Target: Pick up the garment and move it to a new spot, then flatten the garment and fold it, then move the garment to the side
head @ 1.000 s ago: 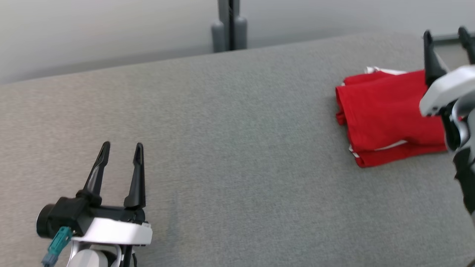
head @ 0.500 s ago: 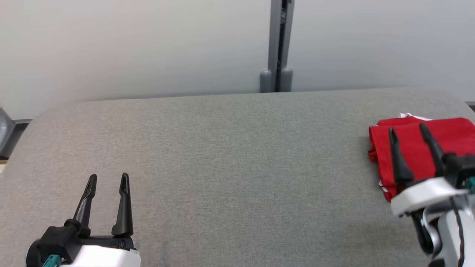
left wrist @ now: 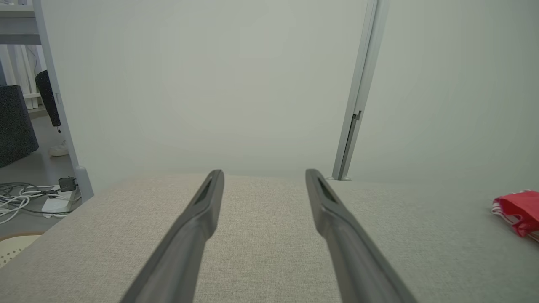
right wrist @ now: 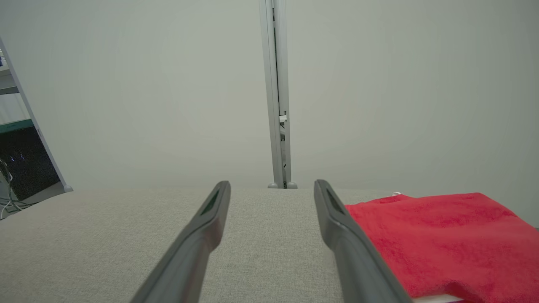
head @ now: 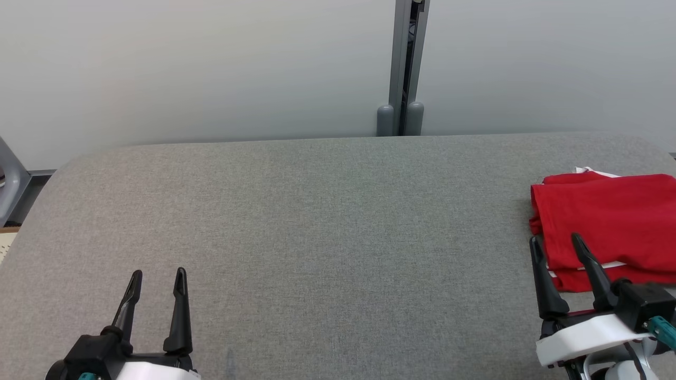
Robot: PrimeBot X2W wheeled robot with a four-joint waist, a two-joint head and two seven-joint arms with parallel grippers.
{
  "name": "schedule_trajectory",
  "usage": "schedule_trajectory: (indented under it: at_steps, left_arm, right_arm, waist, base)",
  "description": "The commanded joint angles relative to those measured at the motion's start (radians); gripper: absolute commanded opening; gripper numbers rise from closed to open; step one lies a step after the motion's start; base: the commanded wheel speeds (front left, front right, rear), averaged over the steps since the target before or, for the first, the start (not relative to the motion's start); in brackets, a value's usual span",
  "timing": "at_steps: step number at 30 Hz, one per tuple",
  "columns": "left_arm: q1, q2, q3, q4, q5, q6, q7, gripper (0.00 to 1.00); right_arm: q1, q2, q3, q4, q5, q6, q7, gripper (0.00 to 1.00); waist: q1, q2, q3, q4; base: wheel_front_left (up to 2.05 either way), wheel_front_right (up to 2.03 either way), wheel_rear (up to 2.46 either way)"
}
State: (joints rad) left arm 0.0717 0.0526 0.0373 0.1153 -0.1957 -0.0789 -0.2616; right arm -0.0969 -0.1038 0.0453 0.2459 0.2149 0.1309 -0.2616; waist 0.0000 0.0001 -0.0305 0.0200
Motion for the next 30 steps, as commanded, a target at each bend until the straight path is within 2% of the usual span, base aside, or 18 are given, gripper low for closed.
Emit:
schedule_trajectory:
  at_steps: [1, 14, 30]
  left_arm:
    - [0.0, 0.002, 0.004, 0.006, -0.001, 0.0, -0.004, 1.0]
    - [-0.016, 0.0, -0.012, 0.026, -0.006, -0.015, -0.004, 1.0]
    - [-0.018, 0.0, -0.024, 0.025, -0.014, -0.001, -0.004, 1.0]
  right_arm:
    - [0.014, -0.003, 0.003, -0.003, 0.004, 0.0, -0.004, 1.0]
    - [0.016, 0.009, 0.03, -0.015, 0.008, 0.0, -0.004, 1.0]
    - [0.018, 0.005, 0.033, -0.004, 0.009, 0.0, -0.004, 1.0]
  waist:
    - [0.0, -0.0001, 0.0, -0.001]
    - [0.0, -0.0001, 0.005, -0.017]
    - [0.0, -0.0001, 0.007, -0.019]
  base:
    - [0.0, 0.0, 0.0]
    - [0.0, 0.0, 0.0]
    - [0.0, 0.0, 0.0]
